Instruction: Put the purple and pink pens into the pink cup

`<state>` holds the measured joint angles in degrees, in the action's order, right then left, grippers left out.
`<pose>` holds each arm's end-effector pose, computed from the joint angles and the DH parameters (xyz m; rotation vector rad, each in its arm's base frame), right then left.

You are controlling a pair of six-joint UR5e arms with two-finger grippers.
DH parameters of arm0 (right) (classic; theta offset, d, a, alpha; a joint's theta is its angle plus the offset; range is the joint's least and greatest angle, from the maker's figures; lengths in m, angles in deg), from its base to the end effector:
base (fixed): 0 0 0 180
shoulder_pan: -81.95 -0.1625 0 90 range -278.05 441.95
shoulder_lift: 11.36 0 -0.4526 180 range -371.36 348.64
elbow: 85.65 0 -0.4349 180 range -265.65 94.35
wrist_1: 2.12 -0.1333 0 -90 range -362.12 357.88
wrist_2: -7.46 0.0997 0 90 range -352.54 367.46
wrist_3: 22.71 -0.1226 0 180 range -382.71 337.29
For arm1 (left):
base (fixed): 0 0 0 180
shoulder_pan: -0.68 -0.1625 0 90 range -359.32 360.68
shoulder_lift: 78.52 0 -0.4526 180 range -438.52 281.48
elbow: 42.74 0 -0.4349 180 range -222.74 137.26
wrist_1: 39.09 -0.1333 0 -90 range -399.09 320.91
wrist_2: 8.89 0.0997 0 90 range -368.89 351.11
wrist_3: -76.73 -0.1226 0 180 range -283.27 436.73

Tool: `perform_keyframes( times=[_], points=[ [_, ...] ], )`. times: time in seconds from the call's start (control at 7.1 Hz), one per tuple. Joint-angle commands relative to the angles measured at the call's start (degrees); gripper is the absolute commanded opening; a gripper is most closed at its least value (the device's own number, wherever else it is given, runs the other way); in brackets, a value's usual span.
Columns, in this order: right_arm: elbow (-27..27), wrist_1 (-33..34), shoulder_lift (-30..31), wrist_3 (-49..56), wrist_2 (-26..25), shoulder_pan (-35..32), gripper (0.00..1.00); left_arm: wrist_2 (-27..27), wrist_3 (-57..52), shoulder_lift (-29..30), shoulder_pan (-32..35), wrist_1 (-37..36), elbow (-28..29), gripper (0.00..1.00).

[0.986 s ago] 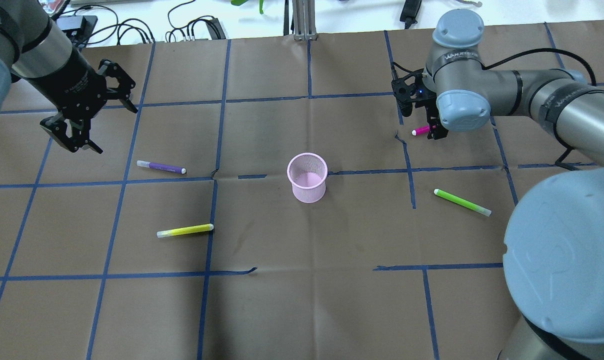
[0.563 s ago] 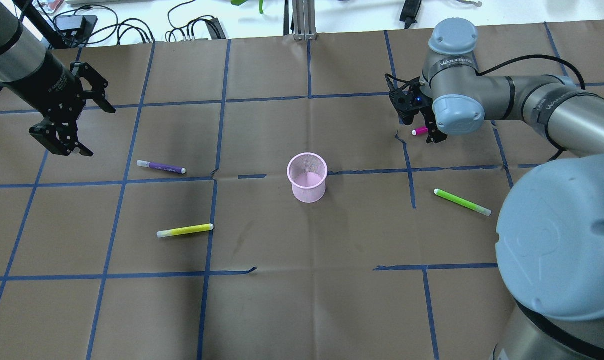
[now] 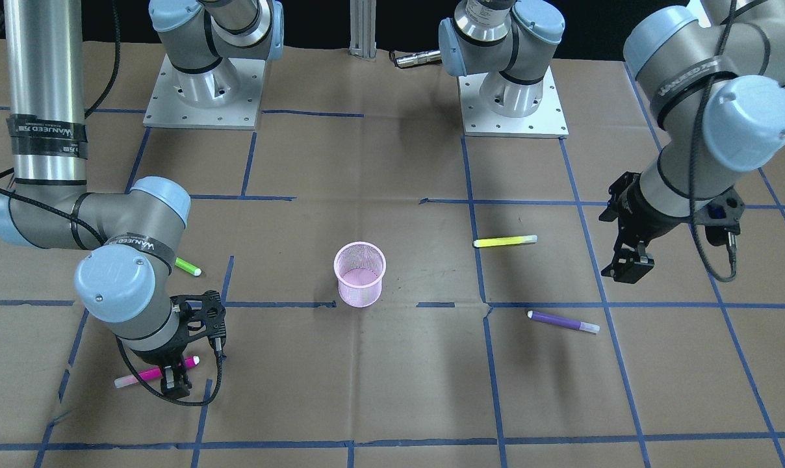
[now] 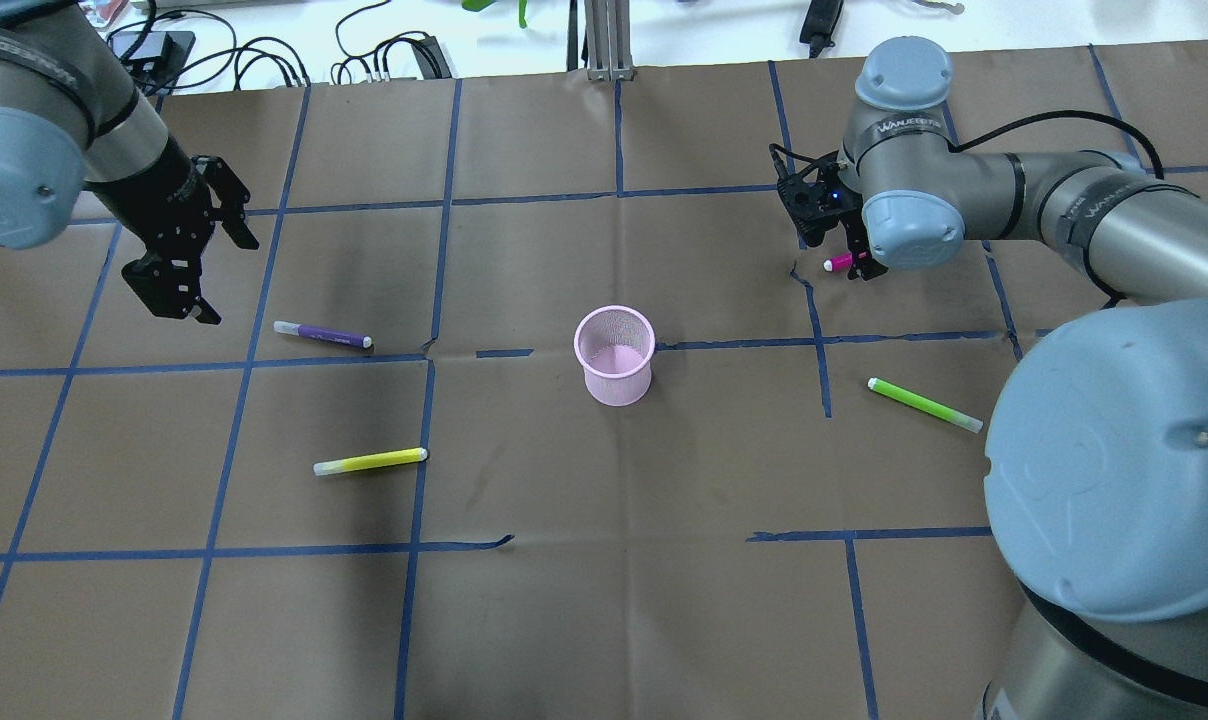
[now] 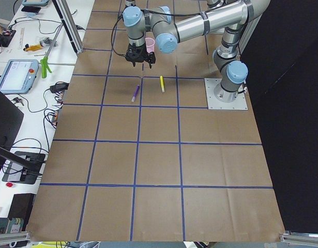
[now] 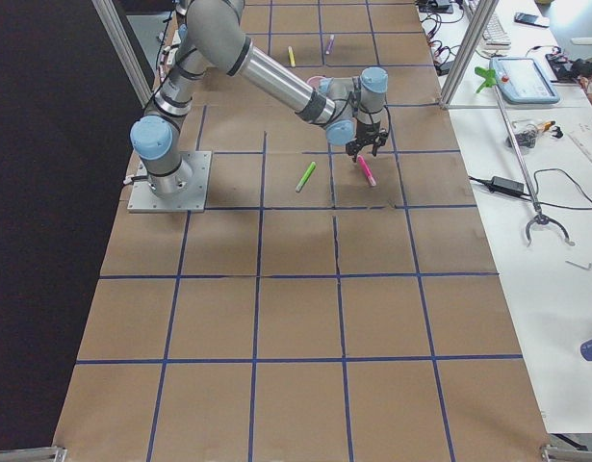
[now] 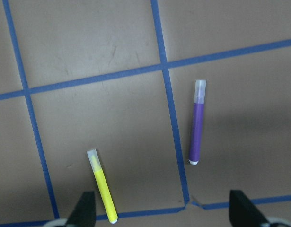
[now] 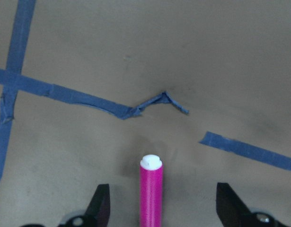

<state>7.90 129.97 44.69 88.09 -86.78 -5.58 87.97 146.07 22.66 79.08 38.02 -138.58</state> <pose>0.0937 -0.7117 0.1593 2.4570 -1.7799 -0.0269 0.0033 -0.6060 0.3506 -1.9435 2.2880 0.0079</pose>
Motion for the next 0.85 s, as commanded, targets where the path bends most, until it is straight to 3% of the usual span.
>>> perform_keyframes(
  times=[0.0, 0.14, 0.28, 0.7],
  points=[
    [0.0, 0.8, -0.8, -0.1, -0.1, 0.0, 0.81, 9.5, 7.5, 7.8, 5.7, -13.6, -1.2, 0.99],
    [0.0, 0.7, -0.6, -0.1, -0.2, 0.0, 0.71, 15.7, 10.5, 11.5, 7.7, -17.6, -1.3, 0.99],
    [0.0, 0.9, -0.5, -0.1, -0.3, 0.0, 0.56, 17.9, 13.2, 14.2, 9.2, -20.3, -1.4, 0.99],
    [0.1, 0.9, -0.4, -0.1, -0.4, -0.1, 0.38, 21.9, 20.3, 20.0, 12.1, -26.8, -4.2, 0.99]
  ],
)
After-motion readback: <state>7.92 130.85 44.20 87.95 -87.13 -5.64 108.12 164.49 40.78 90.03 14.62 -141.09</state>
